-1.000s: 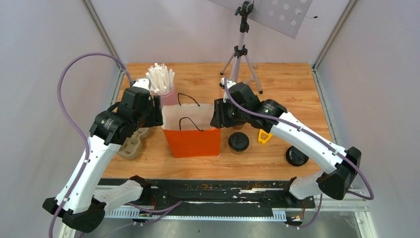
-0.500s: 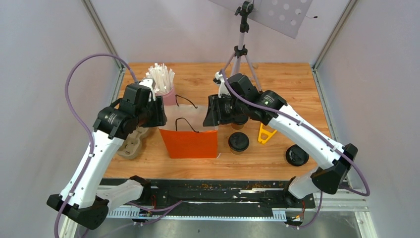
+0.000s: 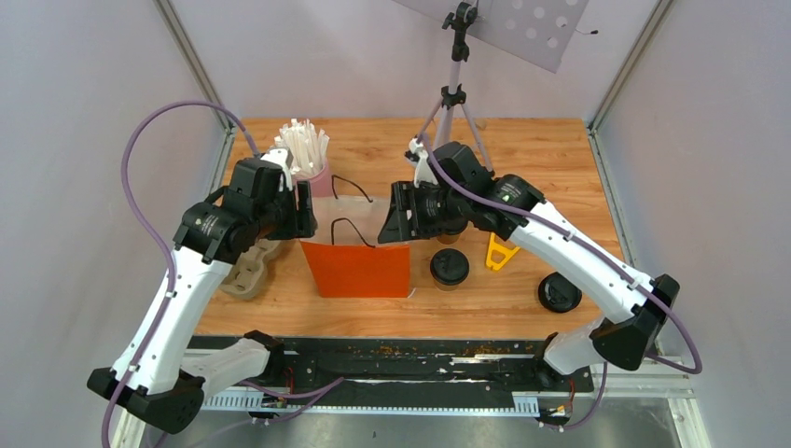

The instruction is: Pack the takeout coffee

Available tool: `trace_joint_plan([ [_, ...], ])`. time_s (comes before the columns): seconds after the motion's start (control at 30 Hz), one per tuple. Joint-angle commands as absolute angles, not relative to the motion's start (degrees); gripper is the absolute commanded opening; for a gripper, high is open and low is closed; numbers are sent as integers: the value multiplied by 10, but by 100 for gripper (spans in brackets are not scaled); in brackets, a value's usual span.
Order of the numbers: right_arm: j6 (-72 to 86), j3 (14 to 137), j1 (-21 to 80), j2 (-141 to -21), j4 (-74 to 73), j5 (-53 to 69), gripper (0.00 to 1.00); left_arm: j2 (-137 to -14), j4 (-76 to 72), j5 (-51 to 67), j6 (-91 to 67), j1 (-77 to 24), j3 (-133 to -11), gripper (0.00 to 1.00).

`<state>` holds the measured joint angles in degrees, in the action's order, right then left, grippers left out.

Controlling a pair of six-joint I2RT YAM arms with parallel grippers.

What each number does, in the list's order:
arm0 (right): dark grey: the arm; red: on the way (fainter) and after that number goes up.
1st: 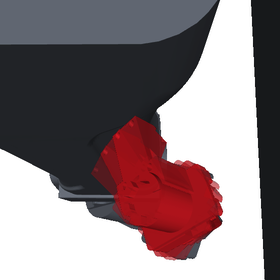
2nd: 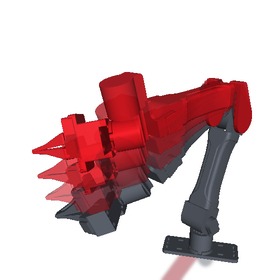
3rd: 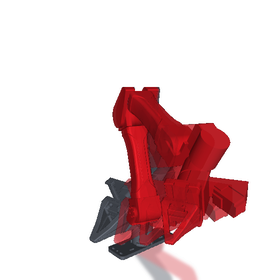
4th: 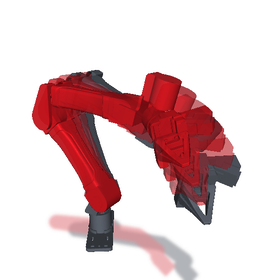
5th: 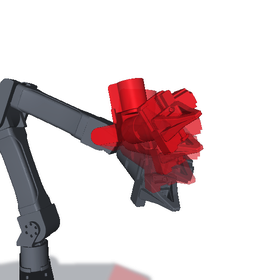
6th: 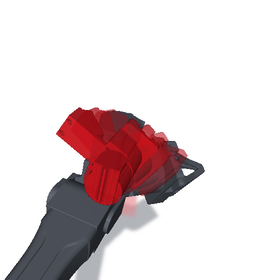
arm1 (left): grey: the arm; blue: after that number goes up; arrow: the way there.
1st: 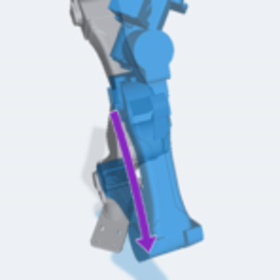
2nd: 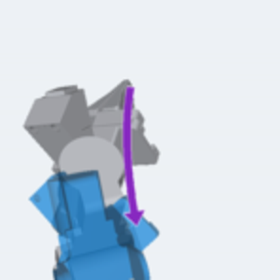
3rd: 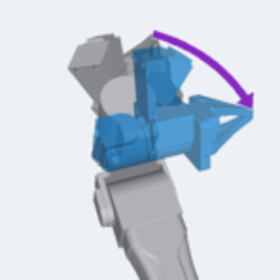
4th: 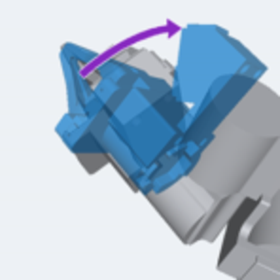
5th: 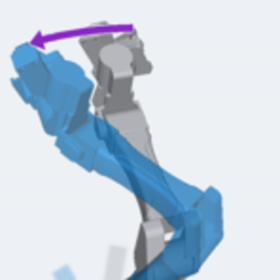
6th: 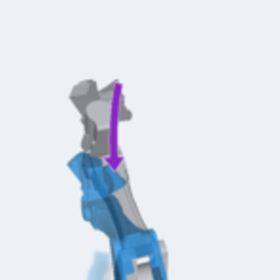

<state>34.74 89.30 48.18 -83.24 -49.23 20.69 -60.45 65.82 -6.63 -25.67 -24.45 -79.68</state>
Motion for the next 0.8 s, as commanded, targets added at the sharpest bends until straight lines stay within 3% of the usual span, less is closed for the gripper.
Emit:
trace_joint_plan([
  [0.0,308,949,479,-800,-498,145,59,-580,645,-92,-242,-242,-822,74],
  [0.17,225,958,470,-787,-555,26,75,-577,651,-91,-245,-242,-822,77],
  [0.3,196,921,451,-768,-577,-68,99,-574,665,-86,-220,-242,-833,84],
  [0.43,184,836,438,-743,-567,-126,100,-566,667,-97,-196,-242,-840,99],
  [0.77,128,589,423,-666,-367,-92,99,-543,643,-74,-197,-242,-838,100],
])
